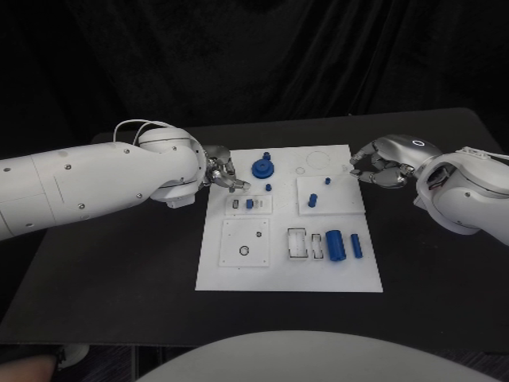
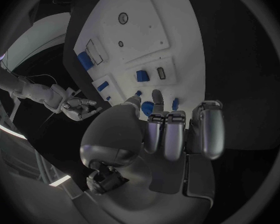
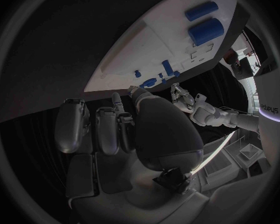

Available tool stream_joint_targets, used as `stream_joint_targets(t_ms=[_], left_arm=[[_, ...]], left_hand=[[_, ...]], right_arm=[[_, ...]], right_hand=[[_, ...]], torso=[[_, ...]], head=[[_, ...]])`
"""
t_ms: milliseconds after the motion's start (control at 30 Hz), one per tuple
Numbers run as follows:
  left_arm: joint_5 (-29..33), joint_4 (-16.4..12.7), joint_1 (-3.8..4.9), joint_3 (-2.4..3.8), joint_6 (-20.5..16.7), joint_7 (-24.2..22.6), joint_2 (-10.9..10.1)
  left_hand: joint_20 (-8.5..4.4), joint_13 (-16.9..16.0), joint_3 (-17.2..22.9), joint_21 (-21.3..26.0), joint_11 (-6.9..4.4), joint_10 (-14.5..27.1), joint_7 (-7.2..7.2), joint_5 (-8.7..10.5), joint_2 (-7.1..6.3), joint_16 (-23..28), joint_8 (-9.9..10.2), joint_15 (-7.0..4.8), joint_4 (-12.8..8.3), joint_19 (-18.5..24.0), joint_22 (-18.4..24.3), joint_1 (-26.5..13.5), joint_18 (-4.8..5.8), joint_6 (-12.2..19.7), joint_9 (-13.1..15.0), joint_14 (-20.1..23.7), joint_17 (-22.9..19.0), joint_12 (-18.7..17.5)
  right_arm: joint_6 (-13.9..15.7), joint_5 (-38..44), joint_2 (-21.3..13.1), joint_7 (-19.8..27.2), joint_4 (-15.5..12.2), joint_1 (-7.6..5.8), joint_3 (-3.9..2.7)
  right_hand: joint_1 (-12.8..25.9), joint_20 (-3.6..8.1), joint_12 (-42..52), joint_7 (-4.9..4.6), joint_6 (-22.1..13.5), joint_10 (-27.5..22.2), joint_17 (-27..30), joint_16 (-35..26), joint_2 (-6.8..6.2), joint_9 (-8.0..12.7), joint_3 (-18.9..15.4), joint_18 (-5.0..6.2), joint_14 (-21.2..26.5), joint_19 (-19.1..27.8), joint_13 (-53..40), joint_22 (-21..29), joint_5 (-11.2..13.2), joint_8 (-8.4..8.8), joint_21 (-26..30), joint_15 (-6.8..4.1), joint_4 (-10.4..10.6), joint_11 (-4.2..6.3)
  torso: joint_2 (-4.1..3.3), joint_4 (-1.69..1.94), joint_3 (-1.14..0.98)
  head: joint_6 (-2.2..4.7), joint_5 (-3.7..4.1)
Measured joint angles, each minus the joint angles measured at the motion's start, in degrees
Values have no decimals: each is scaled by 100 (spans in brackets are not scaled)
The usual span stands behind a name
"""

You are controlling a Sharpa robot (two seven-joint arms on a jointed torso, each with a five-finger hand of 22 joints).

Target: Assemble the parts on the task board

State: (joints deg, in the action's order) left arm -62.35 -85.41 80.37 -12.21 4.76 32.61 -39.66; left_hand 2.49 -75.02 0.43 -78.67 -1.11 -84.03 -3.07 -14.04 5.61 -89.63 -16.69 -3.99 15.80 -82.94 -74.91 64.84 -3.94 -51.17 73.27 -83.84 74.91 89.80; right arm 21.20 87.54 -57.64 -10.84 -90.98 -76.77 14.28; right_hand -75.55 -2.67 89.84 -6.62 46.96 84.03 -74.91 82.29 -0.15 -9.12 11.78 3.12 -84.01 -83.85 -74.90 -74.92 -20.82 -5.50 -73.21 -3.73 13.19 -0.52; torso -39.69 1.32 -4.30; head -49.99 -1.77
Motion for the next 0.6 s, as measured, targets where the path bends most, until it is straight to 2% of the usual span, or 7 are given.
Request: stream_joint_targets(t_ms=[267,400,600], left_arm=[[214,206,11,2,528,159,232],[274,276,11,2,648,199,309],[322,347,11,2,711,217,393]], left_hand=[[0,0,-34,23,20,20,-32,129,0,0,210,21,34,0,0,0,-1,-32,-190,-21,0,0],[0,0,-41,23,40,1,-53,130,0,0,250,21,41,0,0,0,0,-53,-237,-21,0,0],[20,0,-41,50,40,0,-74,149,30,0,361,42,41,20,0,29,0,-74,-355,-1,0,0]], right_arm=[[0,0,19,-5,4,0,-1],[0,0,27,-6,4,0,-1],[0,0,27,-7,2,0,-1]], right_hand=[[0,0,0,0,0,0,0,0,0,0,0,1,0,0,-1,0,0,0,0,0,0,0],[0,0,0,0,0,0,0,0,0,-1,0,1,0,0,-5,0,0,0,0,0,0,0],[0,0,0,0,0,0,0,0,0,4,0,0,0,0,-4,1,0,0,0,0,0,0]], torso=[[2,7,1],[-3,2,10],[-10,-2,13]], head=[[0,-1],[0,-15],[0,-12]])
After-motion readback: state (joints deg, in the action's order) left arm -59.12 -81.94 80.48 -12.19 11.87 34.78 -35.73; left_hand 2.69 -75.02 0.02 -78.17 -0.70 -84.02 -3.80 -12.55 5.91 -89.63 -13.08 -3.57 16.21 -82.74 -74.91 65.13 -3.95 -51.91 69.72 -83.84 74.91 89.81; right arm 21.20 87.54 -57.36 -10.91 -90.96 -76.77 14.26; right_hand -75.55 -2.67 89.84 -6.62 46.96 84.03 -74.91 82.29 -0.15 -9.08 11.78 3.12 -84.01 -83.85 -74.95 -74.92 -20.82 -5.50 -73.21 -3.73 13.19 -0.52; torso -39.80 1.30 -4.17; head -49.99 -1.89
